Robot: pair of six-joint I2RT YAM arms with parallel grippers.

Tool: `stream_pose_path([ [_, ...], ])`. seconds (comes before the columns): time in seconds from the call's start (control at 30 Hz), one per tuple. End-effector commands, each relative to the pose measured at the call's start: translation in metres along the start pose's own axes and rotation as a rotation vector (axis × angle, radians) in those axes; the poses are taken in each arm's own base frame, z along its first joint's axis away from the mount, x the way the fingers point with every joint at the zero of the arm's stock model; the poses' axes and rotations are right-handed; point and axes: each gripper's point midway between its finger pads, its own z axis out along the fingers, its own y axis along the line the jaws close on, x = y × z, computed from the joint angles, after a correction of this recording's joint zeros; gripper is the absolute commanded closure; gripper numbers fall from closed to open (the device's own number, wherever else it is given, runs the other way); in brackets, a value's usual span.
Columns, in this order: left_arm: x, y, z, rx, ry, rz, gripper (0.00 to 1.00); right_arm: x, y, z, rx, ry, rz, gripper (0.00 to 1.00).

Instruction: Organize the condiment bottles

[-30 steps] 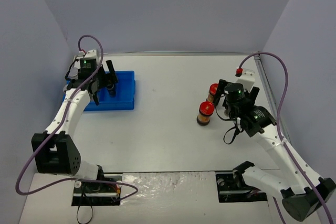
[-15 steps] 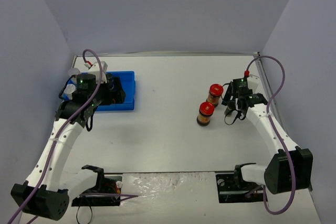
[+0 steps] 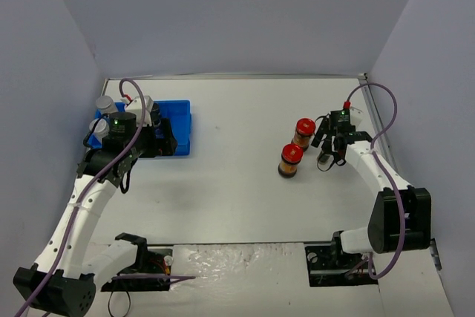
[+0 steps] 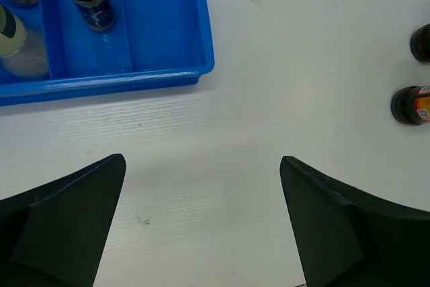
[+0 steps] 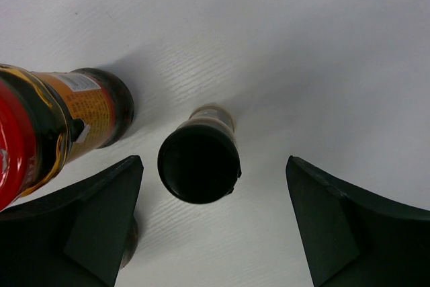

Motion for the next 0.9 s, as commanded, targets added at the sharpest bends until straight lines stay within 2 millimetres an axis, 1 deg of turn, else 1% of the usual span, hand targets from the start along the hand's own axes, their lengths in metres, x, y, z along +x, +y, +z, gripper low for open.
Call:
stream_pose_path([
  [0.0, -0.016, -0.007, -0.010, 0.023, -0.067, 0.028, 0.03, -0.011, 0.010, 0.012, -0.023, -0.048, 0.026, 0.19],
  [0.1, -0.014, -0.006, -0.010, 0.020, -0.064, 0.027, 0.03, -0.017, 0.008, 0.014, -0.008, -0.066, 0.023, 0.30],
  [0.27, -0.016, -0.007, -0.012, 0.024, -0.065, 0.025, 0.03, -0.023, 0.006, 0.012, 0.013, -0.089, 0.038, 0.64],
  [0.3, -0.017, -0.008, -0.013, 0.028, -0.068, 0.025, 0.03, -0.025, 0.005, 0.010, 0.011, -0.095, 0.041, 0.65],
  [0.37, -0.019, -0.010, -0.016, 0.035, -0.068, 0.028, 0.03, -0.032, 0.003, -0.001, 0.011, -0.121, 0.050, 0.79],
  [0.4, -0.020, -0.011, -0.017, 0.038, -0.069, 0.029, 0.03, -0.036, 0.002, -0.008, 0.008, -0.137, 0.052, 0.83],
  [0.43, -0.021, -0.012, -0.018, 0.041, -0.070, 0.030, 0.03, -0.041, 0.001, -0.015, 0.003, -0.153, 0.053, 0.87],
  [0.5, -0.022, -0.013, -0.019, 0.044, -0.069, 0.029, 0.03, -0.051, 0.001, -0.028, -0.002, -0.170, 0.042, 0.90],
  [0.53, -0.023, -0.013, -0.019, 0.045, -0.067, 0.029, 0.03, -0.054, 0.001, -0.037, -0.005, -0.172, 0.029, 0.92],
  [0.57, -0.024, -0.014, -0.020, 0.050, -0.068, 0.027, 0.03, -0.065, 0.004, -0.051, -0.022, -0.197, 0.019, 0.92],
  [0.67, -0.028, -0.016, -0.022, 0.056, -0.078, 0.025, 0.03, -0.101, 0.029, -0.098, -0.124, -0.294, -0.017, 0.94],
  [0.73, -0.031, -0.017, -0.025, 0.058, -0.090, 0.024, 0.03, -0.107, 0.049, -0.123, -0.194, -0.318, -0.081, 0.94],
  [0.83, -0.031, -0.017, -0.028, 0.057, -0.095, 0.031, 0.03, -0.118, 0.103, -0.172, -0.359, -0.366, -0.192, 0.96],
  [0.87, -0.031, -0.015, -0.030, 0.050, -0.097, 0.035, 0.03, -0.109, 0.121, -0.177, -0.404, -0.351, -0.240, 0.96],
])
